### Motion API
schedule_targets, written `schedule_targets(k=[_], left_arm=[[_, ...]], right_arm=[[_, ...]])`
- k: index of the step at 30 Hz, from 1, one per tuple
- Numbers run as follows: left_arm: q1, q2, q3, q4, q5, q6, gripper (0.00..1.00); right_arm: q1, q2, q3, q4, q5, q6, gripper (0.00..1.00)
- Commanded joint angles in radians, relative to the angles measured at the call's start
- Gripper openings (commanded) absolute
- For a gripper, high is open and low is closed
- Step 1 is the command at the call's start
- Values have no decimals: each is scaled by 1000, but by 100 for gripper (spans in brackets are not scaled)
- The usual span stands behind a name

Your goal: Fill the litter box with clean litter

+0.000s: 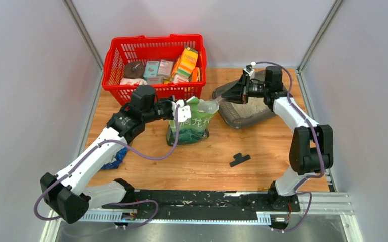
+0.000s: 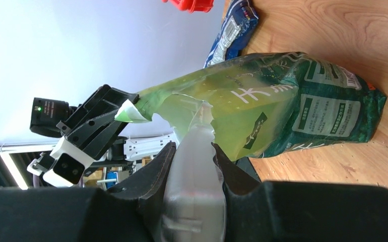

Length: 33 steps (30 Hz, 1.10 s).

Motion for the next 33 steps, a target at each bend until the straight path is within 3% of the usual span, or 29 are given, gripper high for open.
schedule_targets(k=[1, 8, 28, 33], left_arm=[[14, -74, 68, 314, -9, 118, 0], [13, -95, 37, 306, -3, 117, 0], [13, -132, -6, 283, -48, 50, 0], [13, -132, -6, 273, -46, 39, 0]], right_arm=[[-34, -75, -5, -5, -103, 16, 0], [-89, -88, -40, 142, -98, 118, 0], [-94, -197, -117, 132, -29, 111, 0], [-124, -190, -193, 254, -26, 213, 0]])
